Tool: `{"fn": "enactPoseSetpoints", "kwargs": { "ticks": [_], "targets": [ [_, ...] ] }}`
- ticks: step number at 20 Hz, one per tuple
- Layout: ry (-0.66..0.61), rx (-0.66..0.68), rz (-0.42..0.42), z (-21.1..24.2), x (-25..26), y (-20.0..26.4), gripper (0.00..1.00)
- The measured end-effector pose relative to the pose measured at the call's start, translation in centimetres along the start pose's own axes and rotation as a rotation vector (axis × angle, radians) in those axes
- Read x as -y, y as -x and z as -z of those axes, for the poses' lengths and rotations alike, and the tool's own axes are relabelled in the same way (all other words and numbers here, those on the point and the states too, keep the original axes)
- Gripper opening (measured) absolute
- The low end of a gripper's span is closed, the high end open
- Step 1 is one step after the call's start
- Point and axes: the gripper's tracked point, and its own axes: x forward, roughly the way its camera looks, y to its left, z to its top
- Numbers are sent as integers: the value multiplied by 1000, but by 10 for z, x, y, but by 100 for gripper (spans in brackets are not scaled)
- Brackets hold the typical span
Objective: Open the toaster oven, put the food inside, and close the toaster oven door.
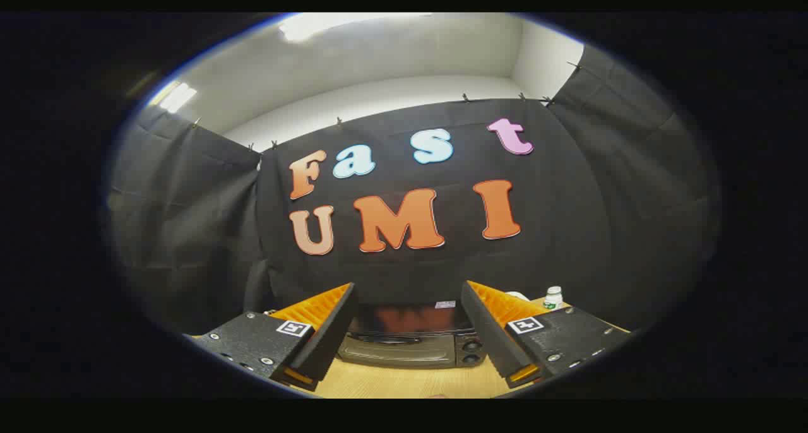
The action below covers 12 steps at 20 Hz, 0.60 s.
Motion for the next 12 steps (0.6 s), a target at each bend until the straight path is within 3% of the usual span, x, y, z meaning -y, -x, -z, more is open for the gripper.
{"fn": "enactPoseSetpoints", "kwargs": {
  "ticks": [12],
  "targets": [
    [36, 21, -50, -2, -14, -4, 97]
  ]
}}
